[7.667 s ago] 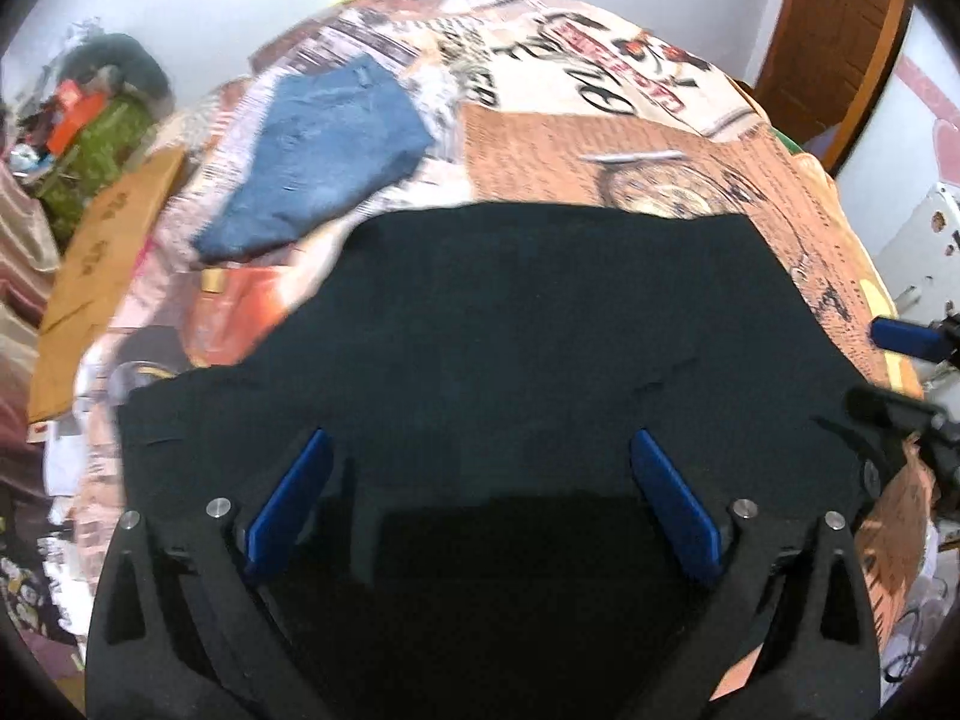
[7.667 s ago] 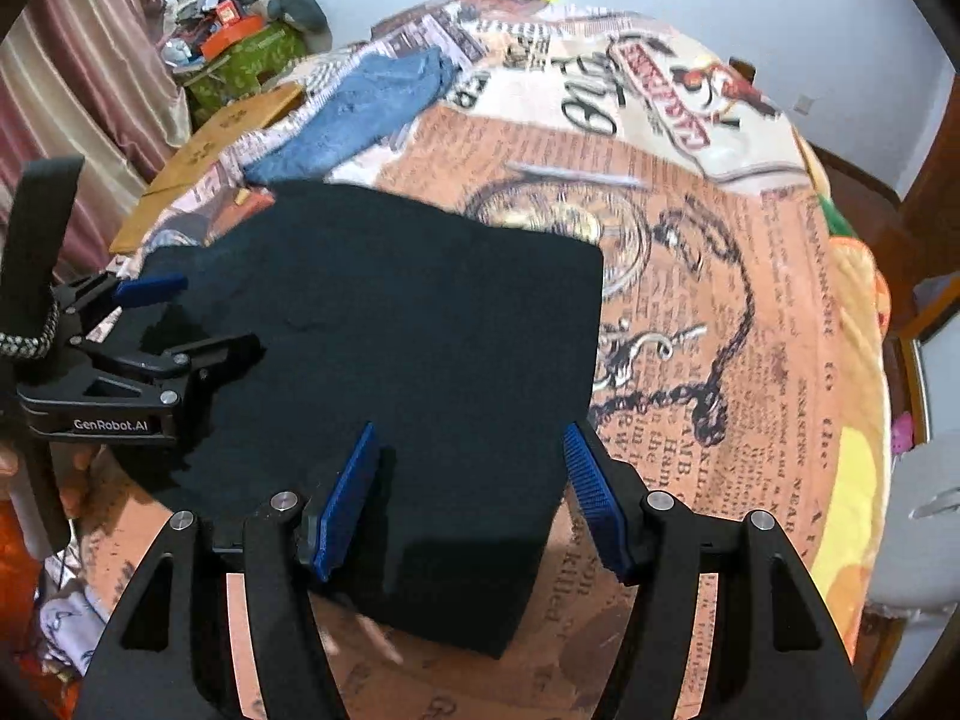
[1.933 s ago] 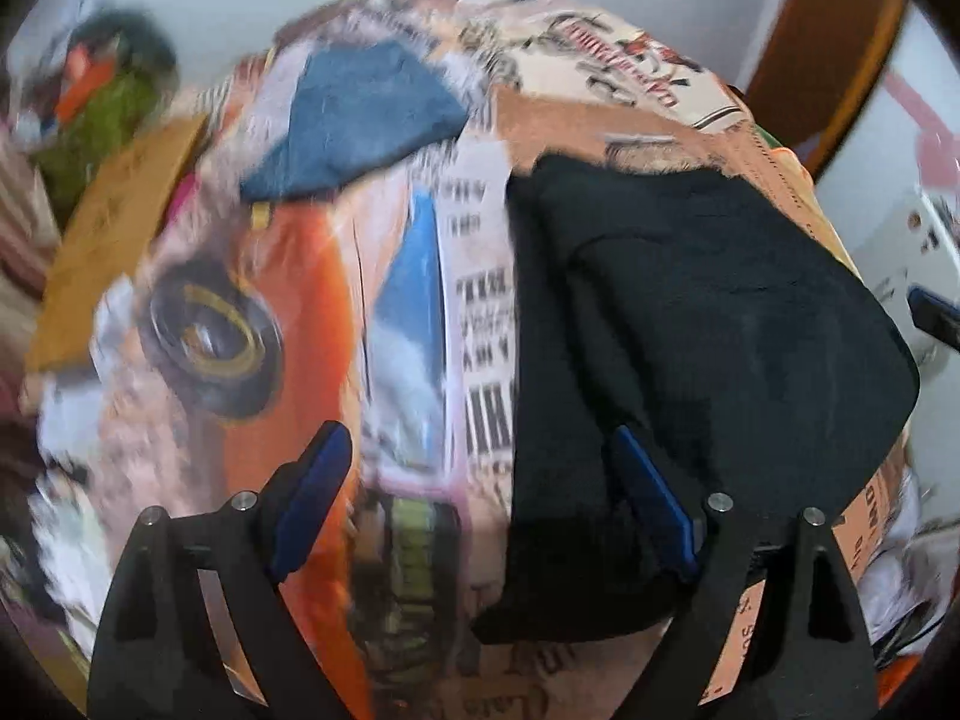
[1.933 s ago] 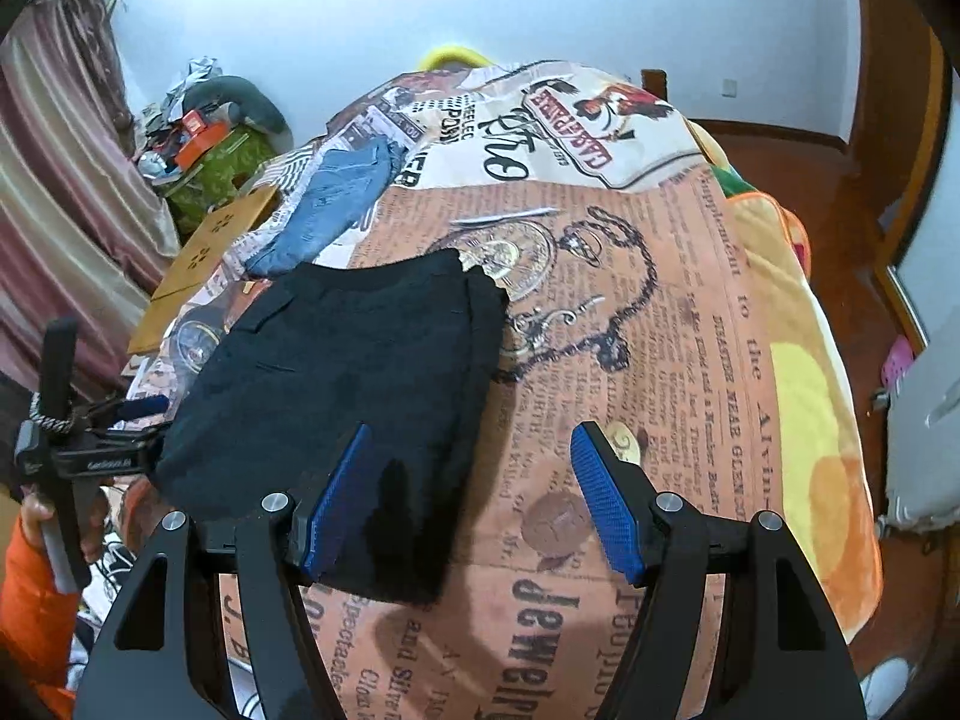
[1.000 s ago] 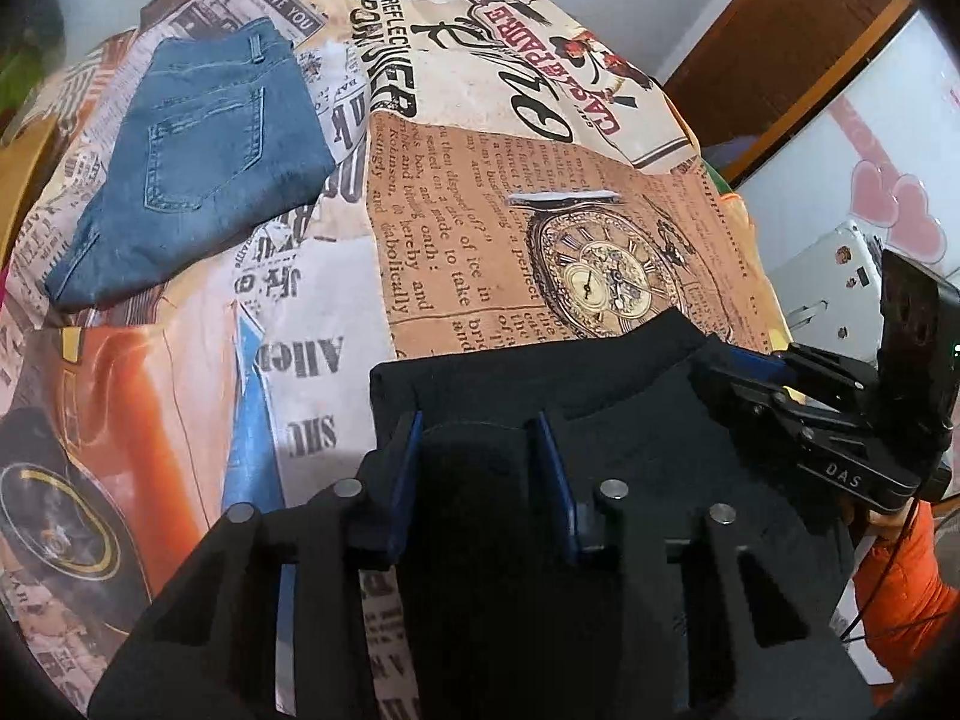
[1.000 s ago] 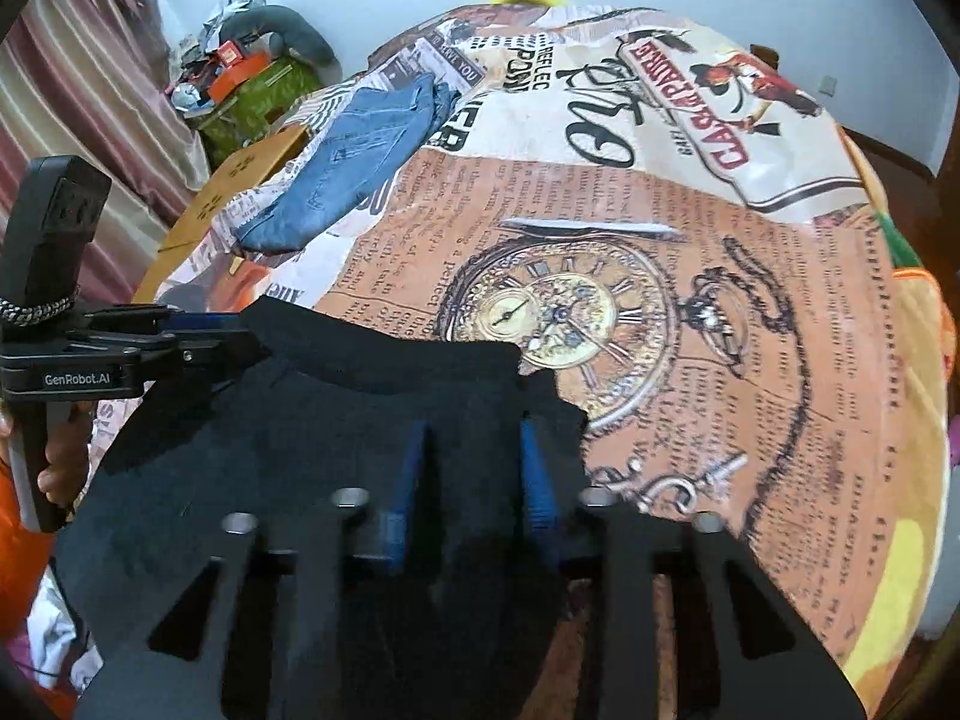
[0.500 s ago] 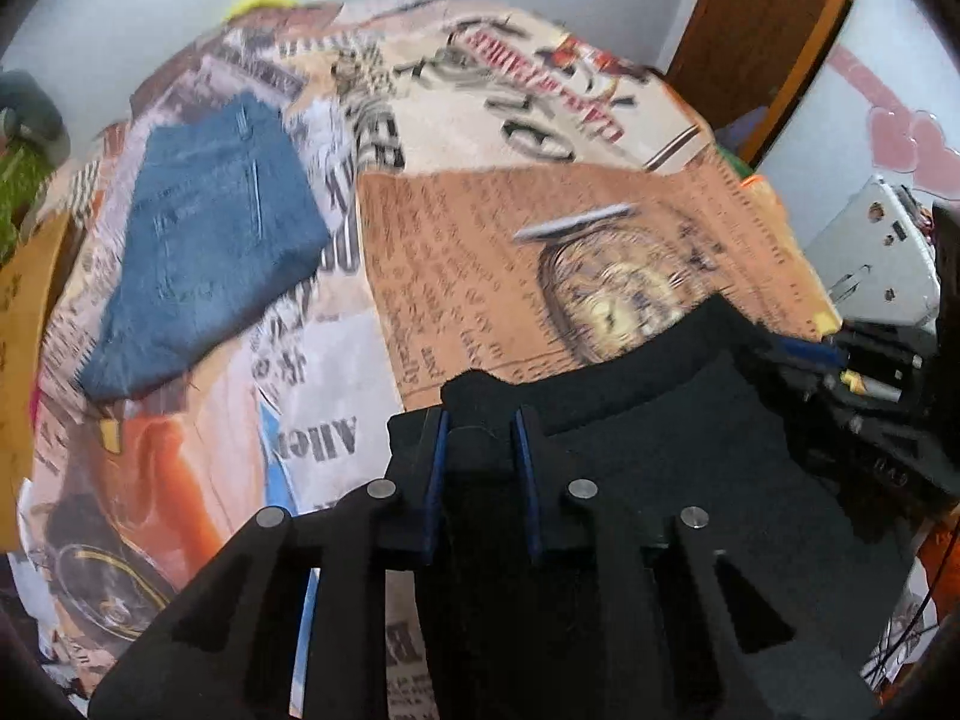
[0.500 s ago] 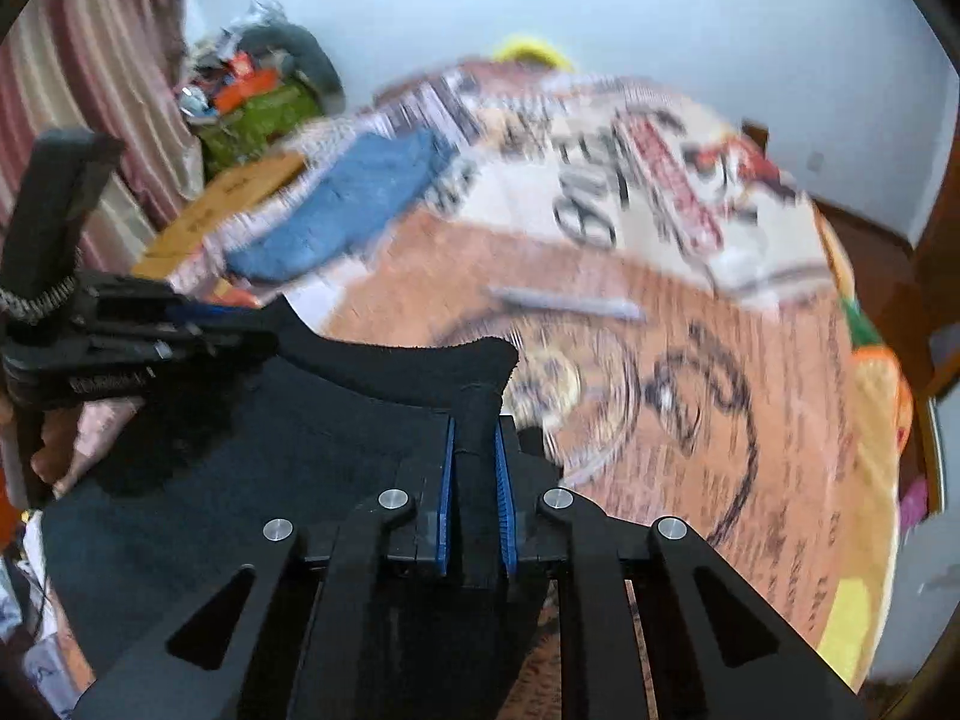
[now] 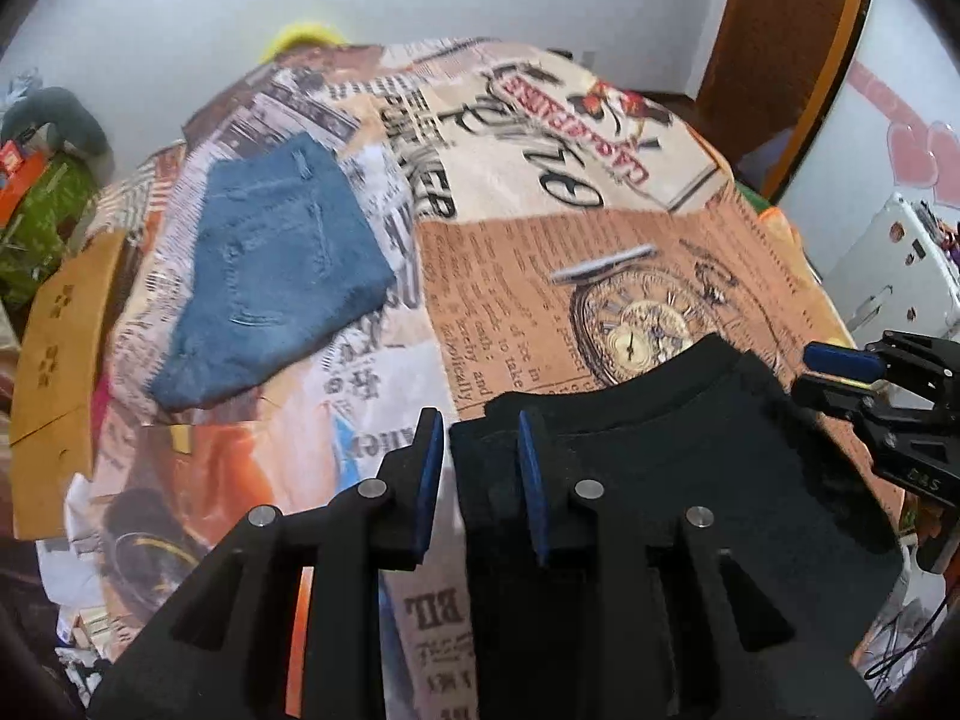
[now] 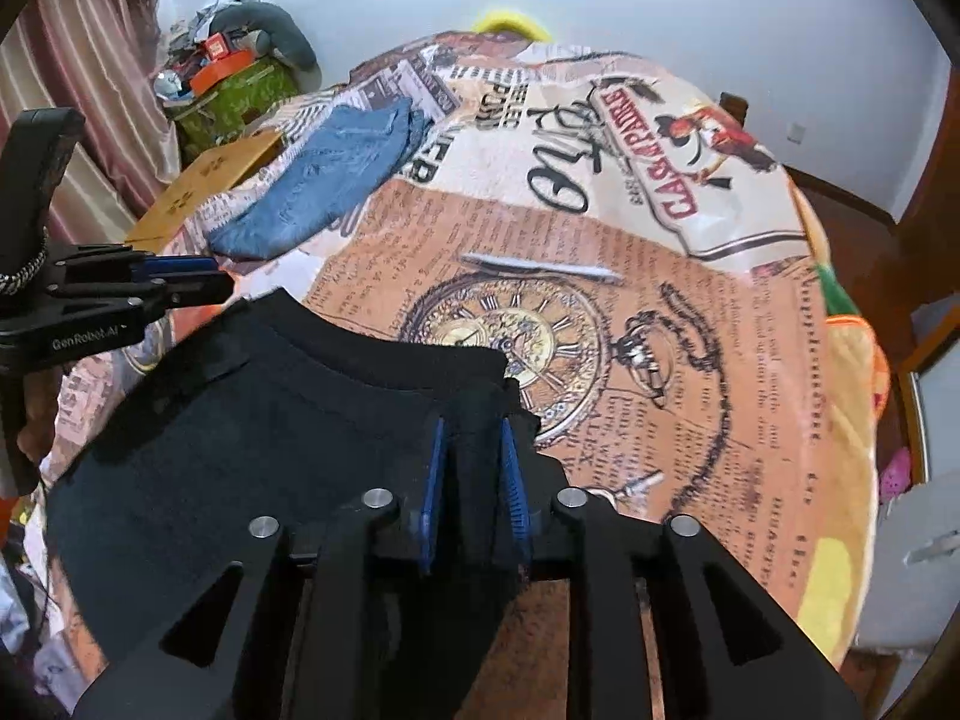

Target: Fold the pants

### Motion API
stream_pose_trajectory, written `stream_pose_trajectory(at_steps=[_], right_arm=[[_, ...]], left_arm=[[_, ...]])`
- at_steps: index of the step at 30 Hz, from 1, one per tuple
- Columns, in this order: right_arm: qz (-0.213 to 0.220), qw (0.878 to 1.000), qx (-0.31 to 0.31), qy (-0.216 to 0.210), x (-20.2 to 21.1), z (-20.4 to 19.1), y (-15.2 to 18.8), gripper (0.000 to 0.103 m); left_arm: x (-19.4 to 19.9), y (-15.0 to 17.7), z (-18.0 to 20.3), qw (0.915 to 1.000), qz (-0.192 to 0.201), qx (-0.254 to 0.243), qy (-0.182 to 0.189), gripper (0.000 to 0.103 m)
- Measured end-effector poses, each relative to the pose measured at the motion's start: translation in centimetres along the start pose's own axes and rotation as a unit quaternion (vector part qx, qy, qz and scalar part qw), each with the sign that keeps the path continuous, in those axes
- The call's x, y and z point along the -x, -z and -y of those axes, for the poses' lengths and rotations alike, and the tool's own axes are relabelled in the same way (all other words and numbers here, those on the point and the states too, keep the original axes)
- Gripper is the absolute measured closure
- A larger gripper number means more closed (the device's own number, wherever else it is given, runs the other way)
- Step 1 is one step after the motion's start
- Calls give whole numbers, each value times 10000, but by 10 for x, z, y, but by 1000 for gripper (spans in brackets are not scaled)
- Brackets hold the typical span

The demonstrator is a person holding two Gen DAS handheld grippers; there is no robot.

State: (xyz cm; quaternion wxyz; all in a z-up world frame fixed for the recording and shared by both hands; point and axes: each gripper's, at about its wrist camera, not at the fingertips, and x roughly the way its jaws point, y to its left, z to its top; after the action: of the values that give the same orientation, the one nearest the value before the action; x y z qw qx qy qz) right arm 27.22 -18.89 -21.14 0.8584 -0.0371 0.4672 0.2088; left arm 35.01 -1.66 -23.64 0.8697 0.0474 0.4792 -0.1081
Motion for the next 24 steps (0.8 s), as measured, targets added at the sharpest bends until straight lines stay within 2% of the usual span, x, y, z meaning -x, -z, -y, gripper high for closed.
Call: stream_pose_trajectory(at_steps=[1,2,5,6,9,12,18,24], right_arm=[[96,9999,-28,10,8,-1,0,66],[182,9998,-41,20,15,-2,-1,58],[416,9991,-50,-12,38,-6,0,53],[453,9989,-64,-20,43,-8,1,53],[575,9983,-111,-34,58,-14,7,39],[591,9981,-148,-65,64,-18,19,32],[169,9989,-390,-196,50,-19,51,32],[-298,9952,-845,-391,25,-9,76,32]], left_arm=[[9,1,-1,10000,81,2,-26,75],[16,1,-1,9999,153,-2,-45,68],[43,8,0,9991,410,-62,-88,43],[49,11,0,9989,454,-75,-87,38],[63,25,0,9989,467,-73,18,31],[63,37,-1,9994,307,41,137,27],[43,68,-9,9981,-171,433,403,27],[20,89,-13,9924,-611,720,787,27]])
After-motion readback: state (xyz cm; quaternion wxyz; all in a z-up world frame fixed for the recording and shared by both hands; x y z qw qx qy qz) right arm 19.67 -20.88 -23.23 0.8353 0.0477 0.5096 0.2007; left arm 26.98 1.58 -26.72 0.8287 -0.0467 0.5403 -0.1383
